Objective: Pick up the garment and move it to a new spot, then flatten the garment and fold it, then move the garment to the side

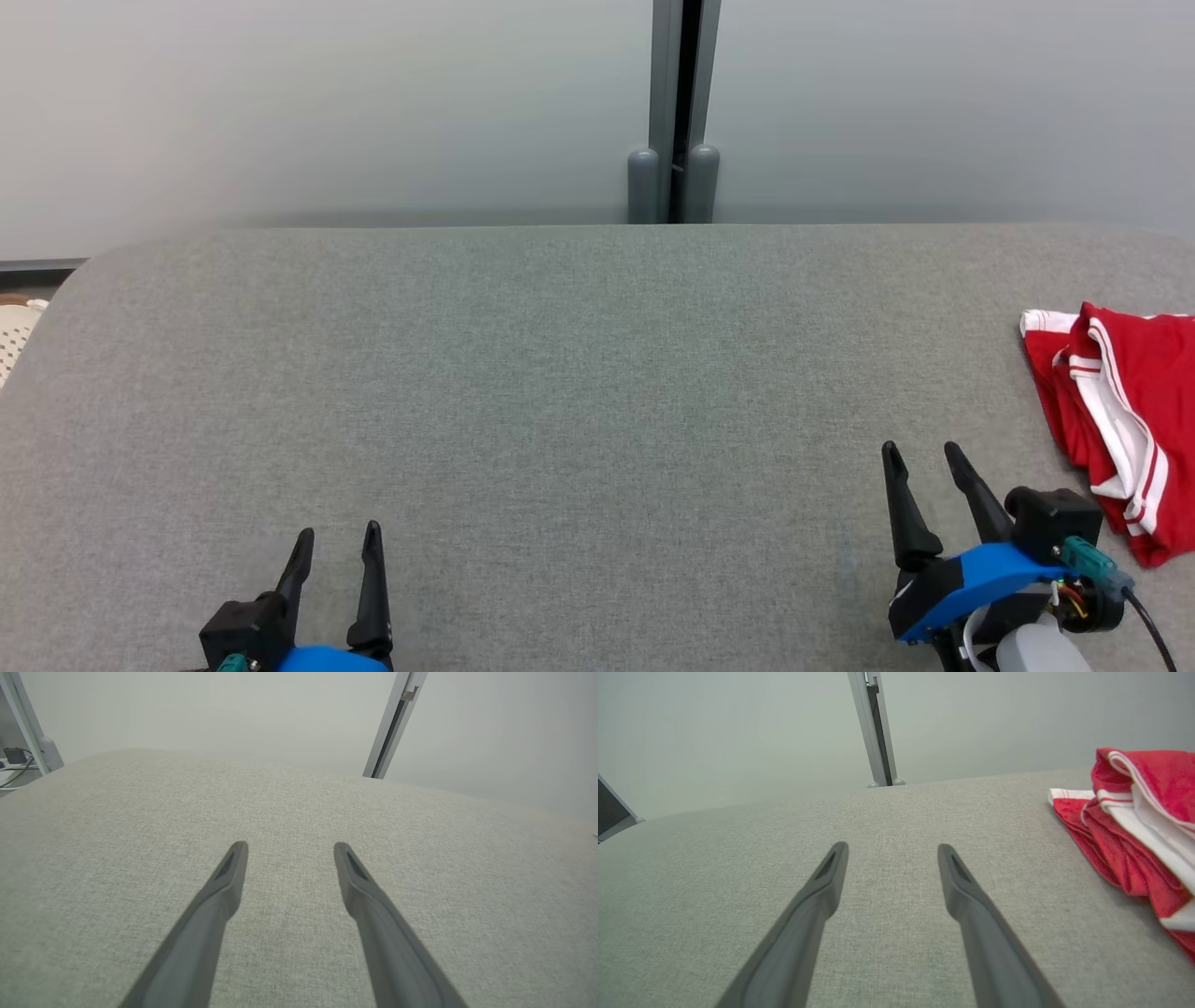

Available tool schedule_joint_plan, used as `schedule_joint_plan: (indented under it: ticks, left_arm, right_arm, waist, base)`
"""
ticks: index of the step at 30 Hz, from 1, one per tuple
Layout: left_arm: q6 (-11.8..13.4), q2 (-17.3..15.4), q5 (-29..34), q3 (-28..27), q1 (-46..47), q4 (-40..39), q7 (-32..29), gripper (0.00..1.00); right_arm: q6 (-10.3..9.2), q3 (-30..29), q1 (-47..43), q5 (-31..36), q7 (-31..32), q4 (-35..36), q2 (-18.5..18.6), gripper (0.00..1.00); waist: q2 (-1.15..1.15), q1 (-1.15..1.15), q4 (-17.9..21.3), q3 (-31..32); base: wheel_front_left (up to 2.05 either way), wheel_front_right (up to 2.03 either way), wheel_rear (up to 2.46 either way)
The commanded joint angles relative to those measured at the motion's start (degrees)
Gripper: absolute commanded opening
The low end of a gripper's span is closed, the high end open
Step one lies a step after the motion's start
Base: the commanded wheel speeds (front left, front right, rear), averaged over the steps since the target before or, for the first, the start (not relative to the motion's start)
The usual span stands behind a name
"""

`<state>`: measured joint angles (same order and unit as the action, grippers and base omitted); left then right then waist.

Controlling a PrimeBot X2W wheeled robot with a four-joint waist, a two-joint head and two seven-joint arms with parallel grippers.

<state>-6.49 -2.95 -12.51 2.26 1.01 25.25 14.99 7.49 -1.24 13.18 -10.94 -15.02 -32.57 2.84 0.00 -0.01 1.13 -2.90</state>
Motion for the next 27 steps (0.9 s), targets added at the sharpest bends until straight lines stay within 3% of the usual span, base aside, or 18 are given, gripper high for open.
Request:
schedule_joint_plan:
  ticks: [1,21,22,27]
  left_arm:
    - [0.06,0.04,0.33,-0.34,-0.5,-0.13,0.25,1.0]
    - [-0.32,0.05,-0.62,-0.29,-4.48,-0.45,0.25,1.0]
    - [-0.13,0.0,-0.62,-0.22,-4.27,-0.34,0.0,0.0]
    - [-0.16,0.08,-2.94,-0.66,-3.9,1.02,-1.21,0.0]
  right_arm:
    - [0.0,0.08,-1.42,-0.69,-0.17,0.21,0.19,1.0]
    - [0.0,0.68,-6.24,-1.87,-0.17,-0.35,0.17,1.0]
    - [0.0,0.69,-5.48,-1.99,0.02,-0.27,0.01,0.0]
    - [0.0,-0.02,-5.21,-4.22,1.27,-1.47,-0.17,0.0]
  waist:
    - [0.0,0.01,-0.21,0.31]
    - [0.0,0.01,-0.49,3.97]
    - [0.0,0.01,-0.49,3.97]
    - [0.0,0.01,-0.5,3.95]
  base:
    - [0.0,0.0,0.0]
    - [0.0,0.0,0.0]
    - [0.0,0.0,0.0]
    - [0.0,0.0,0.0]
